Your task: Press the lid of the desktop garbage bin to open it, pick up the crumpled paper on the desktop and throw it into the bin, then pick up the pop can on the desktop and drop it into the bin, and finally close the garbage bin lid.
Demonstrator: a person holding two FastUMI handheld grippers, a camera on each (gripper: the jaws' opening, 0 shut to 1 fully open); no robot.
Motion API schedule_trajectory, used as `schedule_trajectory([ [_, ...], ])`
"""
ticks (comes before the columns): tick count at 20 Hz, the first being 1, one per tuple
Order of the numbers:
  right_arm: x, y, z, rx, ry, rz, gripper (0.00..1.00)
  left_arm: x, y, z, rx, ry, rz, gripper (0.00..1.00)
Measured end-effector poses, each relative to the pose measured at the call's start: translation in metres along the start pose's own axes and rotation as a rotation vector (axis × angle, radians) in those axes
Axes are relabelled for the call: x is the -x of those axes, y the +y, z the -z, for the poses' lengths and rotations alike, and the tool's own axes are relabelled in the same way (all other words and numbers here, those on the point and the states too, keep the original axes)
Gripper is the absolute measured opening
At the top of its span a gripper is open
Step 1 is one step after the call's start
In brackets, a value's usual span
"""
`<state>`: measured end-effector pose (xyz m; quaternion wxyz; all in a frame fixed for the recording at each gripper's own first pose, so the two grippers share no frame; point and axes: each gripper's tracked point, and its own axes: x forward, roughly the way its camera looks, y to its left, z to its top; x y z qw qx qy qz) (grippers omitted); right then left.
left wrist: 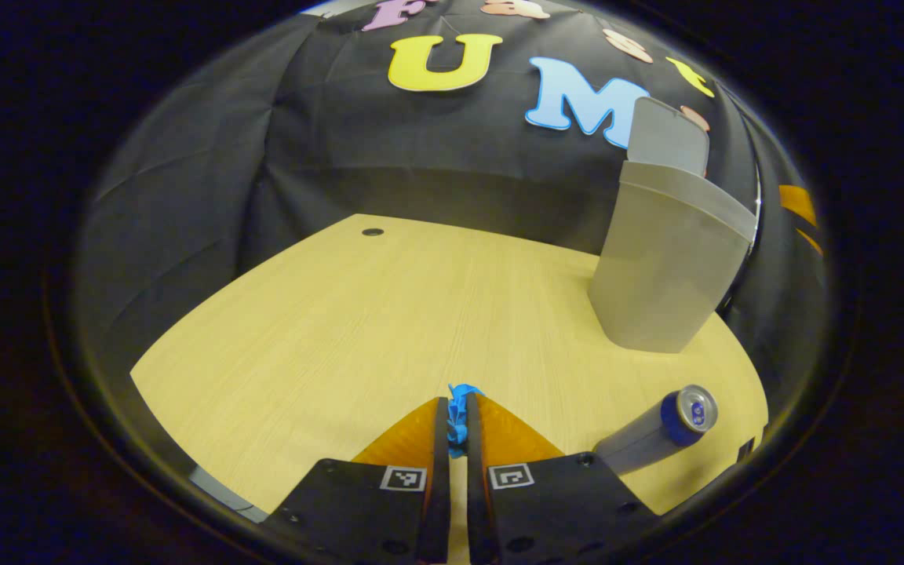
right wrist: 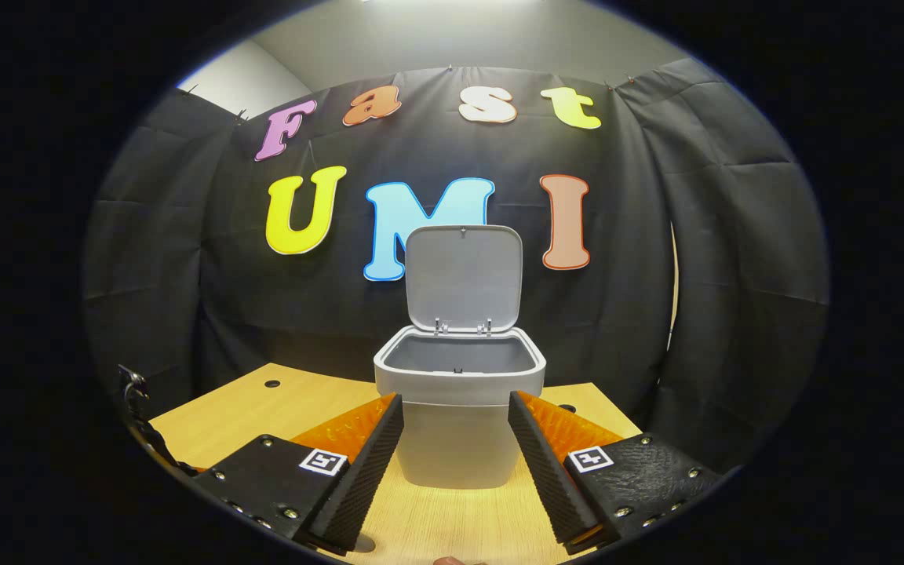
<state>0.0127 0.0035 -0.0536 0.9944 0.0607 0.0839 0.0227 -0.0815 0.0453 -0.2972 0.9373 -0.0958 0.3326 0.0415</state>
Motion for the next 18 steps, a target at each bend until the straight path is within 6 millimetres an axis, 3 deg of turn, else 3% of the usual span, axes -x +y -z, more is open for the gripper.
schedule_trajectory([
  [10,0.007,-0.009,-0.015,0.084,-0.066,-0.010,0.87,0.016,-0.053,-0.086,-0.008,-0.133,0.059,0.15],
  [11,0.009,-0.009,-0.015,0.088,-0.074,-0.009,0.87,0.017,-0.058,-0.094,-0.012,-0.140,0.070,0.19],
  [12,0.010,-0.010,-0.016,0.093,-0.081,-0.008,0.87,0.019,-0.067,-0.101,-0.012,-0.147,0.090,0.15],
  [13,0.012,-0.011,-0.016,0.099,-0.089,-0.007,0.87,0.022,-0.078,-0.107,-0.006,-0.154,0.121,0.20],
  [18,0.017,-0.017,-0.021,0.108,-0.115,0.008,0.86,0.032,-0.124,-0.147,-0.027,-0.210,0.217,0.19],
])
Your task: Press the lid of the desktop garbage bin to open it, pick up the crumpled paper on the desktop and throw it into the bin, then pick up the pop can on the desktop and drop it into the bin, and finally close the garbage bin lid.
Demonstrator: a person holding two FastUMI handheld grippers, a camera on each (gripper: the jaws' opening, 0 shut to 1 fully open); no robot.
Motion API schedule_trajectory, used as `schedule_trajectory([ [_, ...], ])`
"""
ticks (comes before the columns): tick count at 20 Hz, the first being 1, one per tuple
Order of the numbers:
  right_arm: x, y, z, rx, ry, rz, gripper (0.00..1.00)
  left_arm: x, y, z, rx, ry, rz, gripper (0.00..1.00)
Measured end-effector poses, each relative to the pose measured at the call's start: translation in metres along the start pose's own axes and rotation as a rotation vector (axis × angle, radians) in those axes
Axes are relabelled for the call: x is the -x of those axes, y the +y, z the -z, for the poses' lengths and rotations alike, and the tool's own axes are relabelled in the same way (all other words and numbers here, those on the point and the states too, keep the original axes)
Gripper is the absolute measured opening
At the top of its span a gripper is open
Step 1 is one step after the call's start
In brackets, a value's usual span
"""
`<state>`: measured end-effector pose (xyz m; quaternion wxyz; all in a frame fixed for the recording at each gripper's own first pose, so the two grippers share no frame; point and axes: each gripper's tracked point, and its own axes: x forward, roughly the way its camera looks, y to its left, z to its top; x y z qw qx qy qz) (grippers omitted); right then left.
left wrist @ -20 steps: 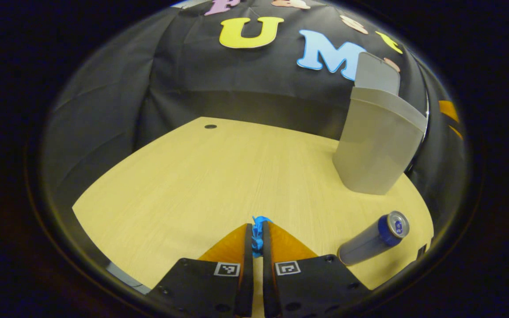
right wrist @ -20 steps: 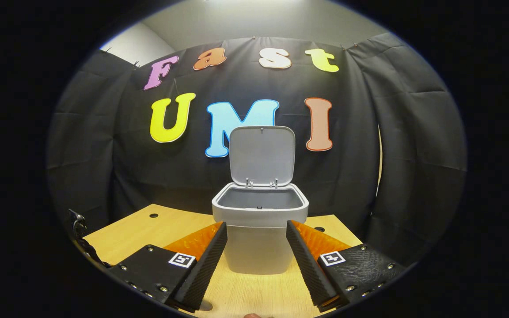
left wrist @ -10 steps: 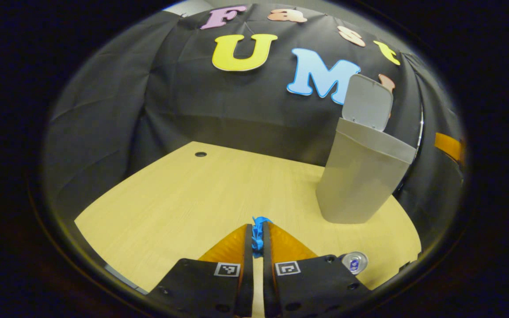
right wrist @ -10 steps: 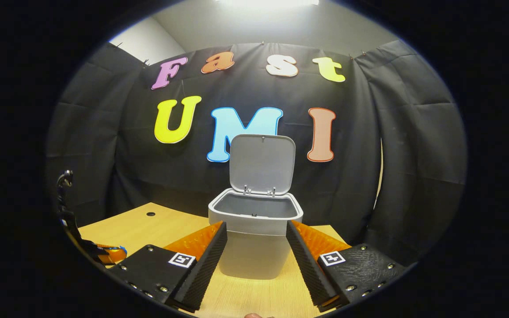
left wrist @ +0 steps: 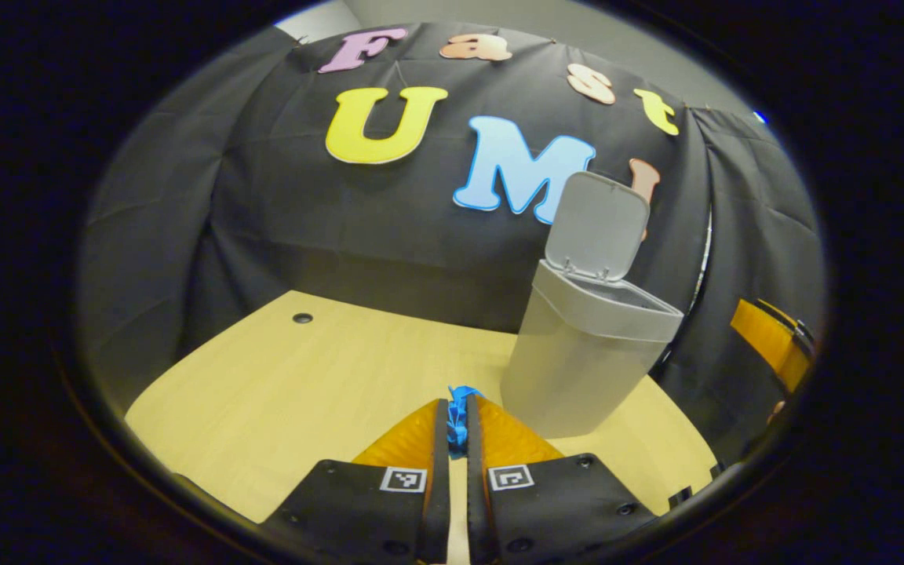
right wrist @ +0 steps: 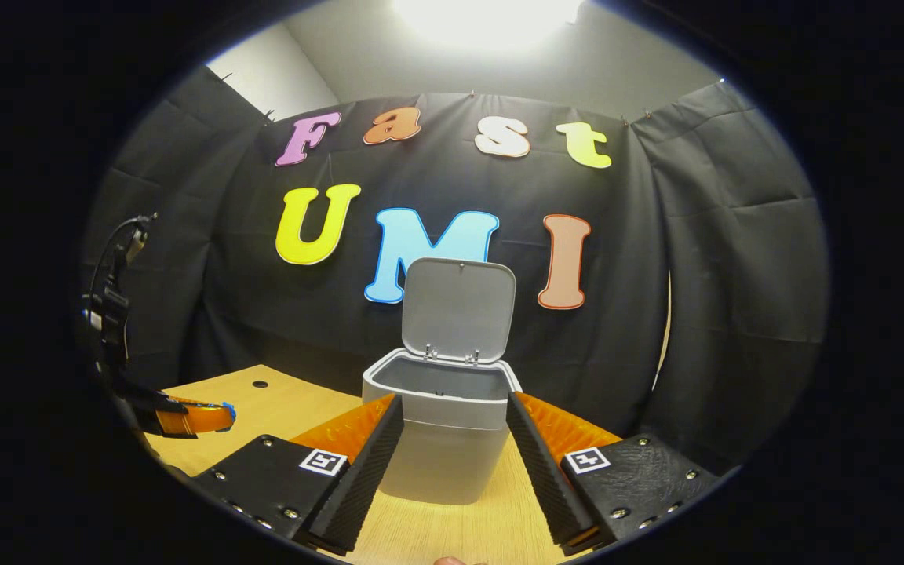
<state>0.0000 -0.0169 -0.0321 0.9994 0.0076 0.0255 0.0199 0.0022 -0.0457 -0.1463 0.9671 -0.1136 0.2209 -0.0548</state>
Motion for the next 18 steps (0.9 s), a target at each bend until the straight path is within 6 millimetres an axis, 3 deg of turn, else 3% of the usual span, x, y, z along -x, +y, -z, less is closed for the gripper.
schedule_trajectory([
  [1,0.001,-0.002,0.000,-0.002,-0.001,0.006,0.86,-0.002,-0.008,-0.009,-0.007,-0.014,0.015,0.10],
  [4,0.002,-0.009,0.002,-0.008,0.007,0.019,0.86,-0.011,-0.032,-0.034,-0.028,-0.053,0.055,0.19],
  [5,0.003,-0.011,0.003,-0.008,0.008,0.022,0.86,-0.015,-0.041,-0.046,-0.038,-0.072,0.064,0.15],
  [6,0.004,-0.013,0.003,-0.005,0.009,0.023,0.86,-0.019,-0.048,-0.053,-0.040,-0.082,0.070,0.19],
  [8,0.004,-0.015,0.004,0.006,0.010,0.024,0.86,-0.029,-0.063,-0.066,-0.033,-0.101,0.089,0.19],
  [9,0.005,-0.017,0.005,0.010,0.012,0.025,0.86,-0.035,-0.071,-0.071,-0.032,-0.107,0.095,0.10],
  [10,0.005,-0.018,0.006,0.010,0.015,0.025,0.86,-0.040,-0.077,-0.077,-0.033,-0.115,0.095,0.15],
  [15,0.009,-0.030,0.013,0.005,0.041,0.027,0.86,-0.066,-0.110,-0.094,-0.024,-0.139,0.104,0.15],
  [16,0.010,-0.033,0.014,0.005,0.044,0.028,0.86,-0.072,-0.117,-0.096,-0.021,-0.139,0.106,0.19],
  [18,0.009,-0.044,0.018,0.005,0.054,0.036,0.86,-0.090,-0.134,-0.103,-0.020,-0.140,0.115,0.15],
])
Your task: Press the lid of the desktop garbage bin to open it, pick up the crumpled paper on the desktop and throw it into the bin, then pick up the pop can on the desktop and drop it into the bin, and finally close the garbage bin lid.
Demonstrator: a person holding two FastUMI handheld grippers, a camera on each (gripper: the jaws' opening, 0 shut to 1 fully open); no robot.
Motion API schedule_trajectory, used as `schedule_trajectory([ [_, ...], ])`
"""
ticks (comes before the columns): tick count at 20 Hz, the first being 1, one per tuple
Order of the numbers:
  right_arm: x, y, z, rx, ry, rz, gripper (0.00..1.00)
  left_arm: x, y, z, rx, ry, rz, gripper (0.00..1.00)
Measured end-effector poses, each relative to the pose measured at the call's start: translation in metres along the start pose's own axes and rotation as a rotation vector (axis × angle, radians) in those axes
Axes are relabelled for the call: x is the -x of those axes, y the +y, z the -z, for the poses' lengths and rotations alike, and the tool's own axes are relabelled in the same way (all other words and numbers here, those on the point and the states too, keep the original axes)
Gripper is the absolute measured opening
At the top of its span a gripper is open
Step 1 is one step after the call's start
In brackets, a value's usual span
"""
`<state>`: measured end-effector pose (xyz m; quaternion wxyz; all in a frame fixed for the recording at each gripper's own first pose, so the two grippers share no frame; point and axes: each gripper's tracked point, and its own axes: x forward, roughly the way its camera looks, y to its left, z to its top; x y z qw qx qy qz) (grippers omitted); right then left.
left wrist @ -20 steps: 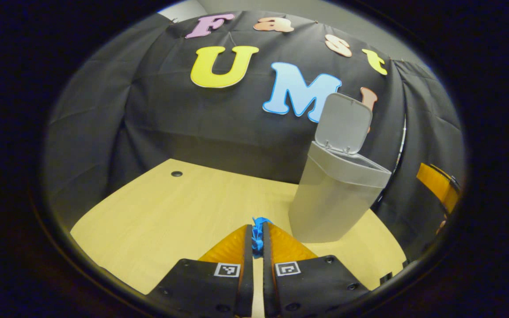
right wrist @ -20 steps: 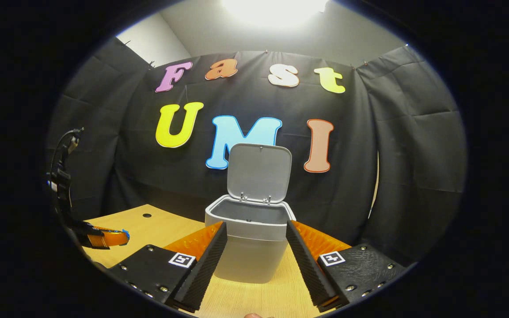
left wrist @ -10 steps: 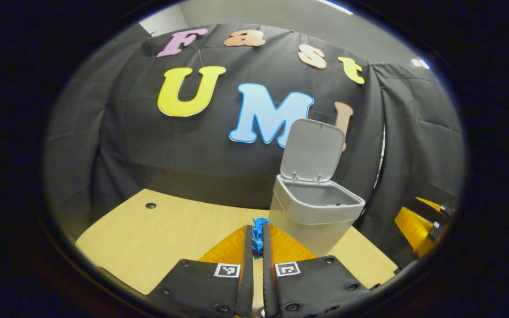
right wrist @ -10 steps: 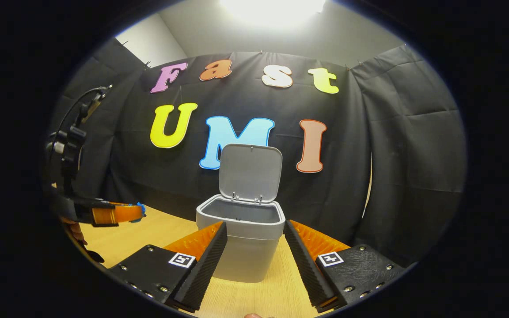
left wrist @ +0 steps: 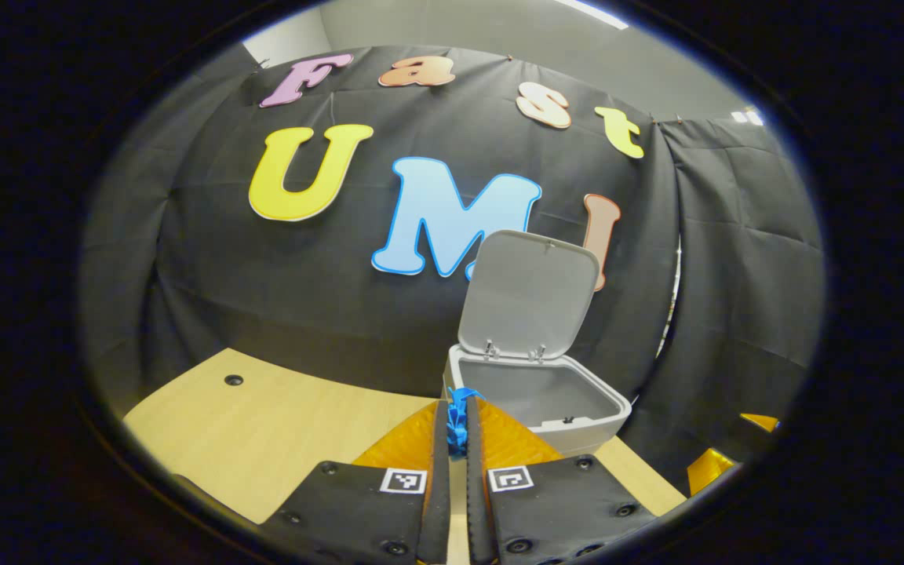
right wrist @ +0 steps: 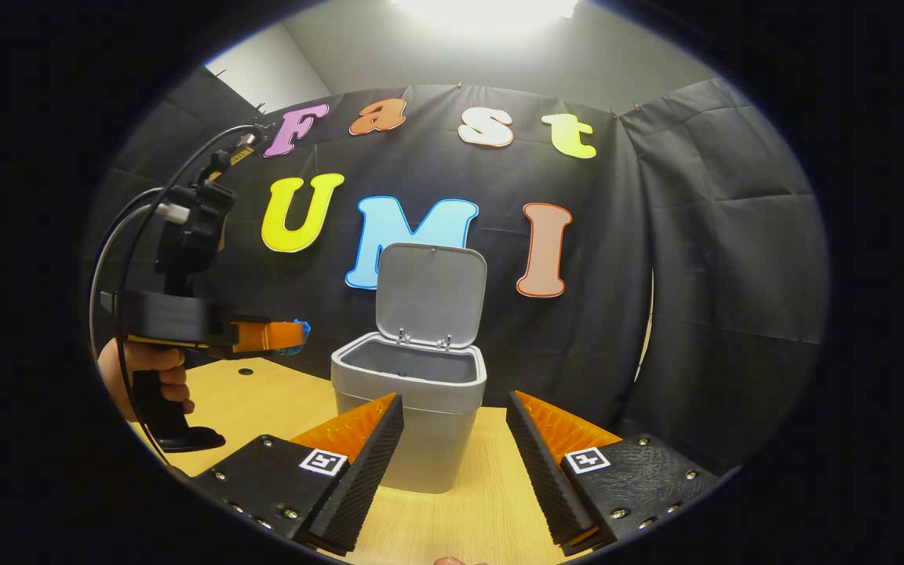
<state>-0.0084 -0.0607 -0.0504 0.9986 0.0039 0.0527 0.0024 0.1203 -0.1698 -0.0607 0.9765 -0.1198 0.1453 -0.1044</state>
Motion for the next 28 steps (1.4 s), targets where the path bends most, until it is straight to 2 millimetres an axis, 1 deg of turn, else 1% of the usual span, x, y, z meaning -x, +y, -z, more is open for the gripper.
schedule_trajectory([
  [1,0.000,-0.003,0.002,-0.004,0.005,0.001,0.86,-0.007,-0.006,0.001,-0.008,0.001,-0.001,0.19],
  [4,-0.001,-0.013,0.006,-0.019,0.023,-0.003,0.86,-0.029,-0.024,0.000,-0.042,-0.003,0.007,0.19],
  [5,-0.002,-0.015,0.007,-0.024,0.029,-0.010,0.86,-0.036,-0.027,0.000,-0.051,-0.005,0.004,0.15],
  [7,-0.004,-0.017,0.012,-0.020,0.045,-0.025,0.86,-0.048,-0.035,0.002,-0.057,0.002,0.016,0.15],
  [9,-0.006,-0.023,0.011,-0.011,0.039,-0.021,0.86,-0.058,-0.040,0.001,-0.054,0.003,0.033,0.14],
  [10,-0.007,-0.026,0.010,-0.009,0.036,-0.008,0.86,-0.061,-0.042,0.002,-0.048,0.002,0.044,0.19],
  [11,-0.008,-0.028,0.010,-0.011,0.039,0.009,0.86,-0.065,-0.045,0.001,-0.050,-0.002,0.053,0.16],
  [13,-0.007,-0.026,0.009,-0.039,0.040,0.028,0.86,-0.073,-0.048,0.000,-0.076,0.001,0.070,0.25],
  [14,-0.007,-0.021,0.010,-0.048,0.042,0.028,0.86,-0.077,-0.046,0.001,-0.088,0.005,0.074,0.25],
  [15,-0.007,-0.018,0.012,-0.043,0.049,0.028,0.86,-0.080,-0.048,0.004,-0.091,0.013,0.093,0.30],
  [16,-0.006,-0.015,0.016,-0.029,0.061,0.030,0.86,-0.082,-0.048,0.006,-0.095,0.020,0.101,0.32],
  [18,-0.004,-0.015,0.015,-0.012,0.065,0.044,0.86,-0.086,-0.050,0.010,-0.095,0.031,0.120,0.32],
  [19,-0.002,-0.014,0.013,-0.012,0.064,0.051,0.86,-0.088,-0.051,0.011,-0.089,0.033,0.132,0.36],
  [21,0.001,-0.016,0.011,-0.014,0.063,0.074,0.86,-0.090,-0.053,0.012,-0.087,0.040,0.145,0.48],
  [22,0.003,-0.017,0.011,-0.013,0.063,0.087,0.86,-0.091,-0.054,0.013,-0.089,0.045,0.153,0.52],
  [23,0.004,-0.019,0.011,-0.012,0.066,0.099,0.86,-0.091,-0.053,0.015,-0.091,0.047,0.157,0.63],
  [25,0.006,-0.021,0.011,-0.013,0.068,0.118,0.86,-0.090,-0.058,0.016,-0.084,0.048,0.182,0.77],
  [27,0.006,-0.021,0.009,-0.007,0.070,0.131,0.86,-0.088,-0.056,0.012,-0.080,0.044,0.187,0.91],
  [28,0.008,-0.019,0.010,-0.004,0.071,0.135,0.86,-0.085,-0.054,0.012,-0.077,0.043,0.188,0.92],
])
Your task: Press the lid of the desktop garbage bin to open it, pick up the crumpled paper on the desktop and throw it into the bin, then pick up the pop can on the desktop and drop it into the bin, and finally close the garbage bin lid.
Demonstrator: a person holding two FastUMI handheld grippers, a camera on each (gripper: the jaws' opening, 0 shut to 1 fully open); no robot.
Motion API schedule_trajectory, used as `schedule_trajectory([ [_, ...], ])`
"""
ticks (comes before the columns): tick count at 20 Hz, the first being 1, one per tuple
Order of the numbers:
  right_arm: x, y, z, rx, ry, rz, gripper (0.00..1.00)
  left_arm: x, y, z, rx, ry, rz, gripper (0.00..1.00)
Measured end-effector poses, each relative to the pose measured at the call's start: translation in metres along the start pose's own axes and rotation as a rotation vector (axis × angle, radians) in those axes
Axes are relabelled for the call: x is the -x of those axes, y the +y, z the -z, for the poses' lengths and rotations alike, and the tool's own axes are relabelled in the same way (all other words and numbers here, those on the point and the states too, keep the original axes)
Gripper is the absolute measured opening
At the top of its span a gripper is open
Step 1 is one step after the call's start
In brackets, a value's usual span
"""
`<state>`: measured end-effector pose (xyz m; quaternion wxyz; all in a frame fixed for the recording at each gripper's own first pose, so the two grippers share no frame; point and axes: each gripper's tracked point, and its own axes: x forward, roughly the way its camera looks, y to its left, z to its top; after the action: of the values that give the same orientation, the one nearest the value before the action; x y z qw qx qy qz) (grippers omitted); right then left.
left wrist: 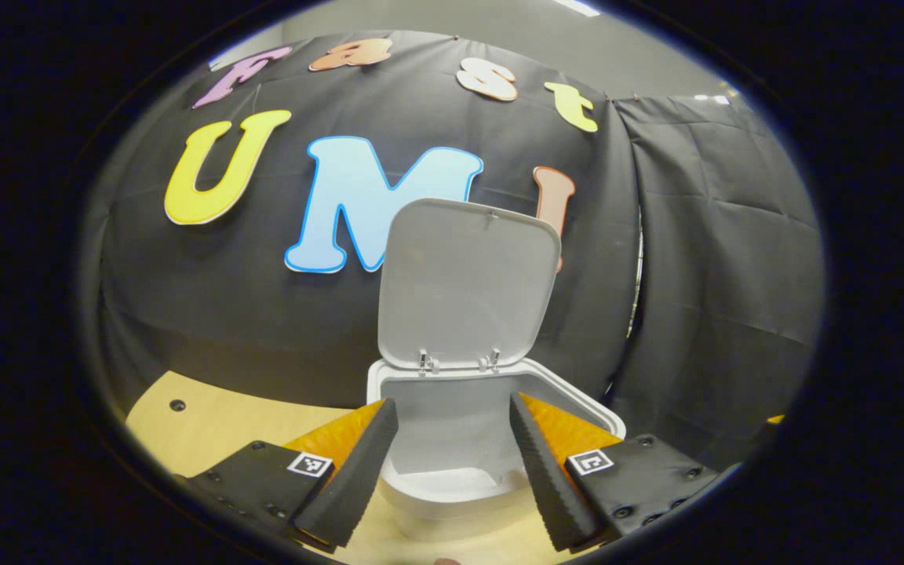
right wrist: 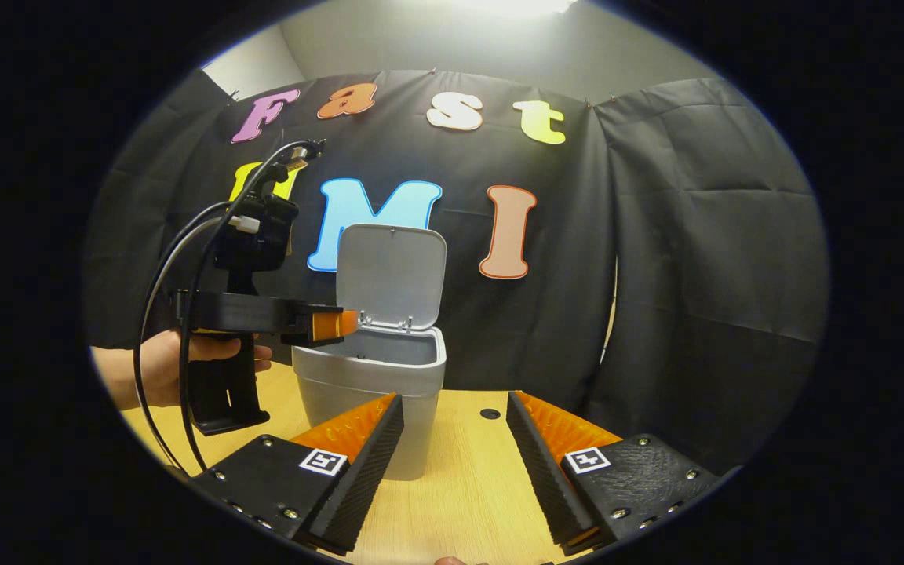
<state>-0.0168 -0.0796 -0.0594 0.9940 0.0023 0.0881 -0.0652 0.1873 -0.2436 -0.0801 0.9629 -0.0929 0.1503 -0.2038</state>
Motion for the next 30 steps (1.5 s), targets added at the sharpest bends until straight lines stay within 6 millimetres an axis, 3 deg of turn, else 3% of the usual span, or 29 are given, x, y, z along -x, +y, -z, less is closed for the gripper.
schedule_trajectory([
  [3,0.002,0.011,-0.002,-0.002,-0.001,-0.011,0.86,0.009,0.009,-0.005,0.005,-0.004,-0.006,0.96],
  [10,0.011,0.038,-0.018,0.022,-0.056,-0.027,0.86,0.050,0.047,-0.018,0.010,-0.042,-0.044,0.95],
  [11,0.009,0.042,-0.017,0.013,-0.062,-0.028,0.88,0.057,0.051,-0.020,0.005,-0.048,-0.047,0.95],
  [12,0.014,0.046,-0.020,0.004,-0.068,-0.030,0.96,0.064,0.055,-0.021,-0.002,-0.055,-0.050,0.95],
  [13,0.016,0.050,-0.020,-0.001,-0.071,-0.029,0.96,0.070,0.059,-0.022,-0.012,-0.060,-0.053,0.95],
  [24,0.036,0.091,-0.011,-0.049,-0.007,-0.007,0.96,0.142,0.100,-0.038,-0.094,-0.113,-0.070,0.95],
  [30,0.044,0.119,0.011,-0.097,0.072,-0.025,0.96,0.188,0.122,-0.026,-0.151,-0.142,-0.088,0.95],
])
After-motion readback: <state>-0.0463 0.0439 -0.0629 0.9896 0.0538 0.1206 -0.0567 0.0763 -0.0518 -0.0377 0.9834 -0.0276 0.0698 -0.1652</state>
